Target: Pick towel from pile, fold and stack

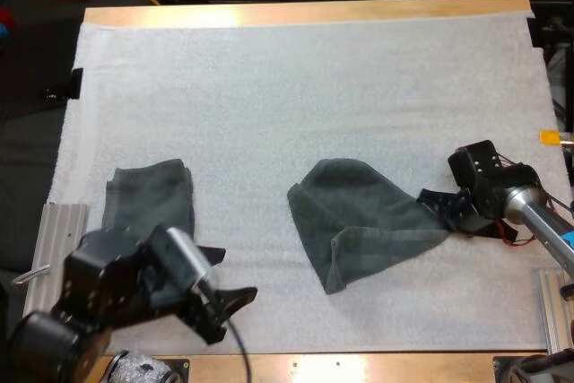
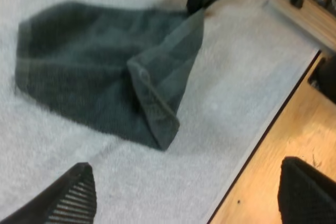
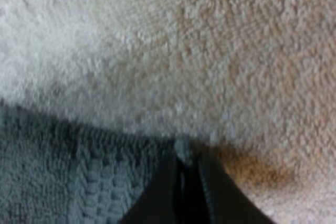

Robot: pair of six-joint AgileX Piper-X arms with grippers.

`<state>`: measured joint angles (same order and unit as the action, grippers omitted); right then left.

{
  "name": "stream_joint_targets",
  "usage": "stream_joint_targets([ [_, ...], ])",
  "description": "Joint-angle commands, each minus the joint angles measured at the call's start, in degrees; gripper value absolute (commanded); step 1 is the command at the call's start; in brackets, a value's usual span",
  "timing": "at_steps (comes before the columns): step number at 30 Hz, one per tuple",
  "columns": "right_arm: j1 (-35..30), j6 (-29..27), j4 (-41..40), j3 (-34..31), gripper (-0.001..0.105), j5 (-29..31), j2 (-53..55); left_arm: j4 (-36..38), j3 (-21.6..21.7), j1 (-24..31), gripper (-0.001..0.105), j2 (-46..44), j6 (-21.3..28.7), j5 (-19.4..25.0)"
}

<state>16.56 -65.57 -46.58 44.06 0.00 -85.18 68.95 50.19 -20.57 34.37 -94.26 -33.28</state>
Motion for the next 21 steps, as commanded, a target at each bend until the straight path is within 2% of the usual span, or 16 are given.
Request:
stream_joint_targets([
  [1, -0.4, -0.6, -0.7, 0.3, 0.000, 0.0, 0.0, -0.3, 0.1, -0.2, 0.069, 1.8, 0.3, 0.3],
  [5, -0.4, -1.5, -0.7, 0.3, 0.000, 0.0, 0.0, -1.1, 0.1, -0.8, 0.069, 7.7, 0.3, -3.8],
  [7, -0.4, -2.5, -0.7, 0.3, 0.000, 0.0, 0.0, -3.3, 0.1, -2.9, 0.069, 10.9, -0.4, -4.0],
  [18, -0.4, -2.8, -0.5, 0.3, 0.000, 0.0, 0.0, -15.6, 0.1, -18.7, 0.069, 24.6, -9.5, 8.9],
  [21, -0.4, -3.2, -0.5, 0.3, 0.000, 0.0, 0.0, -18.6, 0.1, -20.7, 0.069, 29.1, -11.3, 9.9],
])
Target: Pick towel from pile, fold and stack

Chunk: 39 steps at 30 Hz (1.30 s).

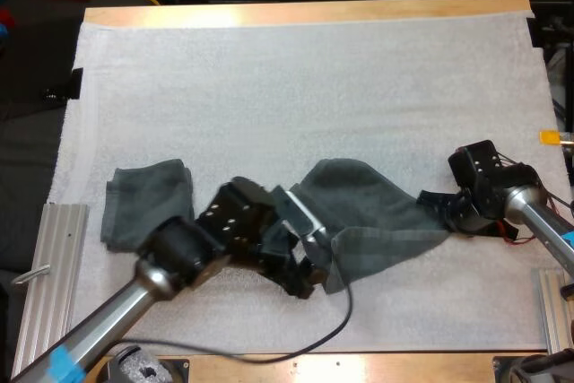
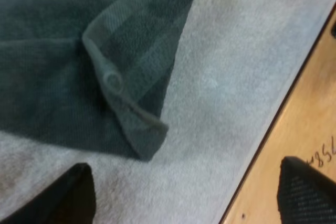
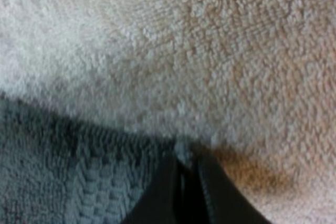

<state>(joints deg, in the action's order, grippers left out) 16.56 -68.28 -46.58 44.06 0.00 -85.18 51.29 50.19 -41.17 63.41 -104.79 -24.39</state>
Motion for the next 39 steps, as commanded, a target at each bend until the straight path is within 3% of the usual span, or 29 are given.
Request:
stream_joint_targets([
  [1, -0.4, -0.9, -0.5, 0.3, 0.000, 0.0, 0.0, -2.2, 0.1, -0.5, 0.069, 1.6, -2.0, 1.0],
  [13, -0.4, -3.8, -0.5, 0.3, 0.000, 0.0, 0.0, -12.8, 0.1, -1.5, 0.069, 15.6, -4.3, 1.0],
  [23, -0.4, -3.9, -0.1, 0.3, 0.000, 0.0, 0.0, -16.1, 0.1, -1.5, 0.068, 21.7, -4.3, 1.8],
  [26, -0.4, -3.9, -0.1, 0.3, 0.000, 0.0, 0.0, -16.1, 0.1, -1.5, 0.055, 22.4, -4.3, 1.9],
  [34, -0.4, -4.0, -0.1, 0.3, 0.000, 0.0, 0.0, -16.1, 1.0, -1.5, 0.001, 22.4, -4.3, 1.9],
  [39, -0.4, -6.9, -0.1, 0.3, 0.000, 0.0, 0.1, -14.1, 3.0, -1.5, 0.000, 22.2, -2.6, 1.9],
])
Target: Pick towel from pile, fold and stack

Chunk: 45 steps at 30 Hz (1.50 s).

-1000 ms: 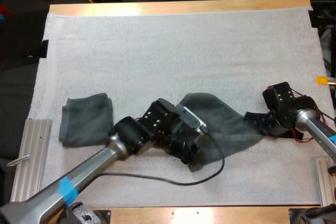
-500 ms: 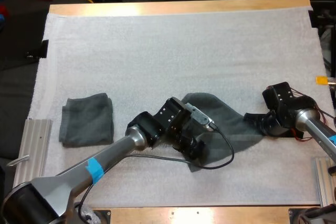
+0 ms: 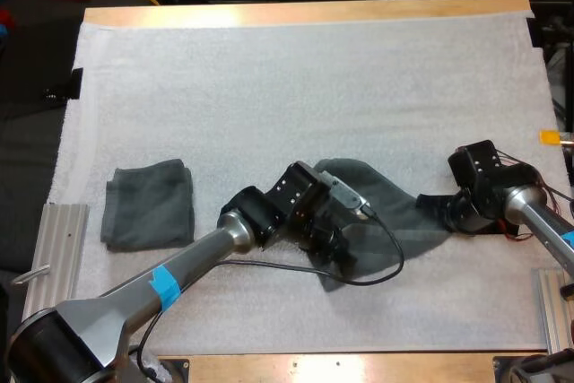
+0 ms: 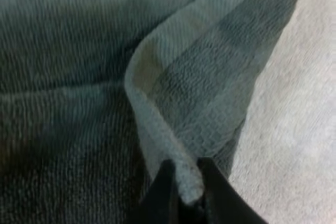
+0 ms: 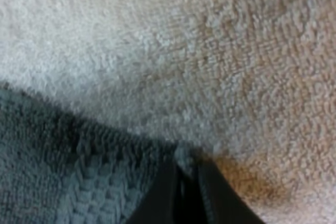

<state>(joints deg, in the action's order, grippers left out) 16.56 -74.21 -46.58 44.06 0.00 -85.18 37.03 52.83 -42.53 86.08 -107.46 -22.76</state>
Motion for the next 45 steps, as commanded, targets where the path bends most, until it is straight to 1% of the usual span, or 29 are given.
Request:
stream_joint_targets([
  [1, -0.4, -1.8, -0.1, 0.3, 0.000, 0.0, 0.5, 1.5, 1.1, -0.1, 0.000, -0.6, 1.1, 0.3],
  [3, -0.4, -2.7, -0.3, 0.3, 0.000, 0.0, 1.7, 4.9, 2.5, -0.1, 0.000, -1.4, 4.4, 1.4],
  [5, -0.4, -3.2, -0.1, 0.3, 0.000, 0.0, 3.6, 8.4, 4.0, -0.1, 0.000, -2.7, 7.3, 4.0],
  [7, -0.4, -3.5, -0.4, 0.4, 0.000, -0.3, 6.8, 12.2, 5.8, -0.1, 0.000, -4.9, 11.3, 6.6],
  [8, -0.3, -3.6, -0.6, 0.5, 0.000, -0.5, 8.2, 13.0, 6.2, -0.1, 0.000, -5.7, 12.3, 7.2],
  [10, -0.2, -4.5, -1.3, 0.5, 0.000, -0.8, 12.4, 15.0, 7.6, -0.1, 0.000, -7.9, 14.2, 9.9],
  [13, -0.2, -4.5, -1.7, 0.5, 0.000, -0.6, 18.3, 17.0, 9.7, -0.1, 0.000, -10.7, 16.1, 10.8],
  [17, -0.2, -4.5, -2.7, 1.1, 0.000, -1.2, 25.1, 20.8, 13.2, -0.1, 0.000, -13.3, 16.5, 11.7],
  [22, -0.2, -4.5, -6.2, 4.9, 0.000, -1.5, 31.9, 23.5, 17.0, -0.1, 0.000, -16.2, 18.0, 12.8],
  [26, -0.2, -4.5, -8.6, 8.8, 0.000, -2.7, 34.4, 26.2, 19.2, -0.1, 0.000, -17.7, 18.0, 13.3],
  [30, -0.1, -4.5, -10.7, 12.8, 0.001, -5.1, 35.5, 28.8, 20.8, -0.1, 0.000, -19.5, 19.9, 13.7],
  [32, 0.7, -4.5, -12.0, 14.2, 0.001, -5.8, 35.5, 29.4, 21.2, -0.1, 0.000, -20.6, 20.0, 14.5],
  [34, 2.9, -4.5, -13.2, 15.6, 0.001, -5.7, 35.5, 29.8, 21.4, -0.1, 0.000, -22.4, 20.0, 15.5],
  [35, 4.0, -4.5, -13.3, 16.0, 0.001, -5.5, 35.5, 30.1, 21.4, -0.1, 0.000, -22.9, 20.0, 15.9],
  [37, 7.6, -4.5, -13.9, 17.4, 0.001, -2.9, 35.5, 31.8, 21.4, -0.1, 0.000, -24.8, 20.0, 17.1],
  [45, 20.7, -2.9, -20.6, 22.5, 0.001, 9.2, 35.5, 38.8, 21.4, -0.6, 0.000, -29.1, 19.5, 17.5],
])
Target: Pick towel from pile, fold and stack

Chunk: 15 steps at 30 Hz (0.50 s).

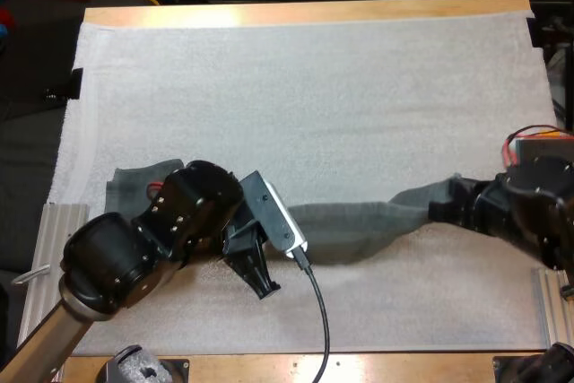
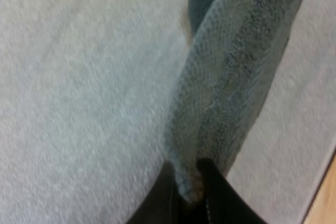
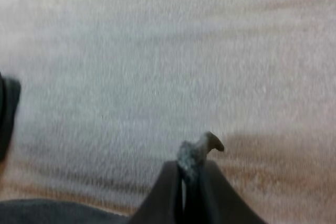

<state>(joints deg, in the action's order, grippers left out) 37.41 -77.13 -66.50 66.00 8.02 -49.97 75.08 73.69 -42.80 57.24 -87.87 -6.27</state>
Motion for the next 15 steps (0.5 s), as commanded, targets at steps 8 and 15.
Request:
stream_joint_targets([
  [8, 11.1, 6.5, -8.6, 3.7, 0.001, 12.0, 0.3, 3.5, 0.5, -7.1, 0.000, -1.1, -4.1, 5.6],
  [15, 18.1, 14.3, -15.4, 3.9, 0.001, 18.3, 0.3, 7.0, 0.5, -13.1, 0.000, -1.1, -7.3, 13.6],
])
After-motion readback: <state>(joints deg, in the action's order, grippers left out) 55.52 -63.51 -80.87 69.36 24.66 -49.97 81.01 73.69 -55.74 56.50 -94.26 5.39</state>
